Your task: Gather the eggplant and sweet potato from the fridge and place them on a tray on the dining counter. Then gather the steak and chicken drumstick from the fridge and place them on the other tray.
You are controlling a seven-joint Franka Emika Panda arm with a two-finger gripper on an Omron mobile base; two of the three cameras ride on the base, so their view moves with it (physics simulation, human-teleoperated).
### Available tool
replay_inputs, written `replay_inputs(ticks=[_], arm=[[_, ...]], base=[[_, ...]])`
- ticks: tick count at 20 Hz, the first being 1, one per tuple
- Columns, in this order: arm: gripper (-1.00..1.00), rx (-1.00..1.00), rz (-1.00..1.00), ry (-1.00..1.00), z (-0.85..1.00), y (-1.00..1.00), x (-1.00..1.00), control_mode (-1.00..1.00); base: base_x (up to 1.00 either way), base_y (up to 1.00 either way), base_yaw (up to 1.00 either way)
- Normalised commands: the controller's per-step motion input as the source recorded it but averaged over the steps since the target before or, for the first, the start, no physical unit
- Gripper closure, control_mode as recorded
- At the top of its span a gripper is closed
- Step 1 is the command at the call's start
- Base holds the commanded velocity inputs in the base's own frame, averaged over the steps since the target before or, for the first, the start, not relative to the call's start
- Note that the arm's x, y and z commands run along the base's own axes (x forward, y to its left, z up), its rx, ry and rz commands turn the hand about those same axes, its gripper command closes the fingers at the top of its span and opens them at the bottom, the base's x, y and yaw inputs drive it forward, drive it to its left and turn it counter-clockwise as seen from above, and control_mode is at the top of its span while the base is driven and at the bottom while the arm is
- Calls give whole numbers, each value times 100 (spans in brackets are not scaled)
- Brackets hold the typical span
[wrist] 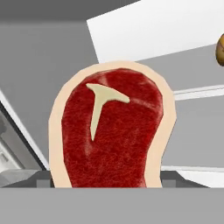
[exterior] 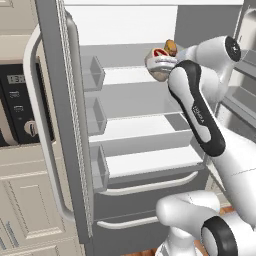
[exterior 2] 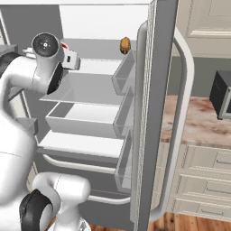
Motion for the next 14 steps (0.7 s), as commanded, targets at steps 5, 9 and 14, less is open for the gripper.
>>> replay_inputs(ticks=[5,9,14], arm=[[100,0,-4,0,-6,-17,-79,-100],[100,0,-3,0,-14,-14,-72,-100],[100,0,-1,0,-19,-10,-65,-100]], base=[[0,0,0],[0,0,0],[0,0,0]])
